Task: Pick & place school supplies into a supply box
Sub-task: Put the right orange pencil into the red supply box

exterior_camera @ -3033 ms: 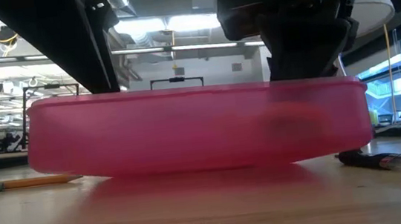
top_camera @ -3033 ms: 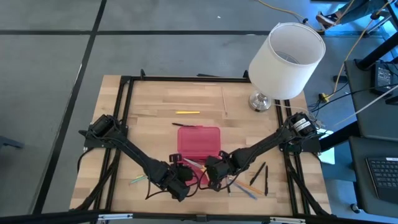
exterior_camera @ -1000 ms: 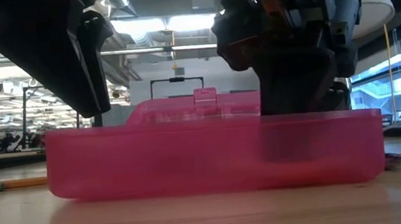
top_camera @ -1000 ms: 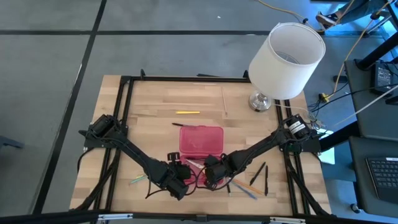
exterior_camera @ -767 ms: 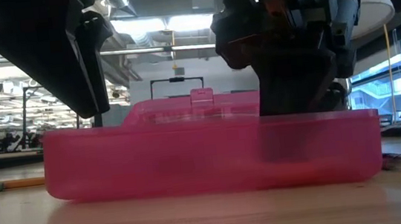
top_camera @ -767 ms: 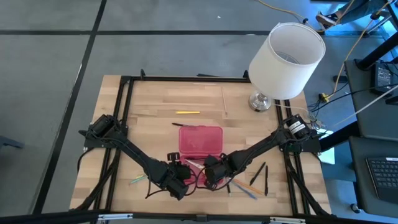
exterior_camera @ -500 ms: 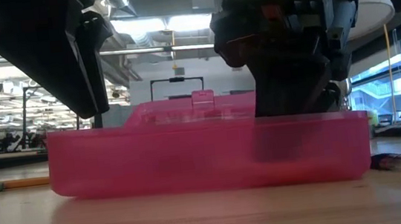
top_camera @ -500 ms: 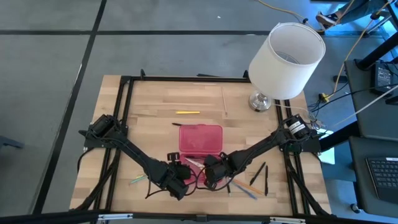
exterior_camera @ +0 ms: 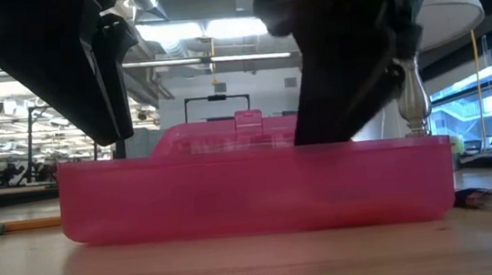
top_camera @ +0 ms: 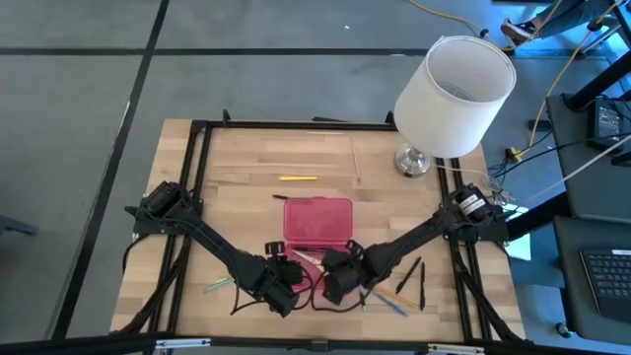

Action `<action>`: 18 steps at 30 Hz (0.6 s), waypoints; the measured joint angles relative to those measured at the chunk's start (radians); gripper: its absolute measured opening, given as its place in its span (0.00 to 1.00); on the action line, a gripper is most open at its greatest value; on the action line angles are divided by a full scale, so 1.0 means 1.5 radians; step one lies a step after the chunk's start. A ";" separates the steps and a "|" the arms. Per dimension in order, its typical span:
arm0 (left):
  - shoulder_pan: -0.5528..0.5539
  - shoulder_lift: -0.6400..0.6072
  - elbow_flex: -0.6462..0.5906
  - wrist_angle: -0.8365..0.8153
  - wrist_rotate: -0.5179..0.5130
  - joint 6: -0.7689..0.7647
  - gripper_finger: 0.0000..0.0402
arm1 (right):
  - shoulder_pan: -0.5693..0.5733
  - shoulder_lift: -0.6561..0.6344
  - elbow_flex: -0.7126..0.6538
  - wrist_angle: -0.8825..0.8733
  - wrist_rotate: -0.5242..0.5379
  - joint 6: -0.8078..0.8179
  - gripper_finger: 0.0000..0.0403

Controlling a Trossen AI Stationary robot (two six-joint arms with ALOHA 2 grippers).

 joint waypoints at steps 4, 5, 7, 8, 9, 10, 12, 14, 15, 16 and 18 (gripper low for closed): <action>0.000 0.000 0.000 0.000 0.000 0.000 0.39 | 0.008 0.000 0.040 -0.076 0.010 -0.002 0.40; 0.000 0.000 0.000 -0.002 0.000 0.000 0.39 | 0.011 0.000 0.052 -0.100 0.013 -0.002 0.40; 0.000 0.000 0.000 -0.006 0.000 0.000 0.39 | 0.019 0.000 0.076 -0.158 0.028 -0.003 0.40; 0.000 0.000 0.000 -0.007 0.000 0.000 0.39 | 0.023 0.000 0.089 -0.187 0.031 -0.008 0.40; 0.000 0.000 0.000 -0.007 0.001 0.000 0.39 | 0.028 0.000 0.101 -0.211 0.032 -0.015 0.40; 0.000 0.000 0.000 -0.007 0.001 0.000 0.39 | 0.033 0.000 0.113 -0.238 0.031 -0.024 0.40; 0.000 0.000 0.000 -0.007 0.007 0.001 0.39 | 0.042 0.000 0.136 -0.296 0.019 -0.045 0.40; 0.000 0.000 0.000 -0.005 0.015 0.008 0.39 | 0.053 0.000 0.162 -0.360 0.006 -0.063 0.40; 0.000 0.000 0.000 0.000 0.023 0.011 0.39 | 0.059 0.000 0.174 -0.390 0.001 -0.069 0.40; 0.000 0.000 0.000 0.005 0.032 0.012 0.39 | 0.066 -0.001 0.184 -0.417 -0.001 -0.070 0.40; 0.000 0.000 0.000 0.016 0.052 0.003 0.39 | 0.080 -0.002 0.197 -0.467 -0.005 -0.069 0.40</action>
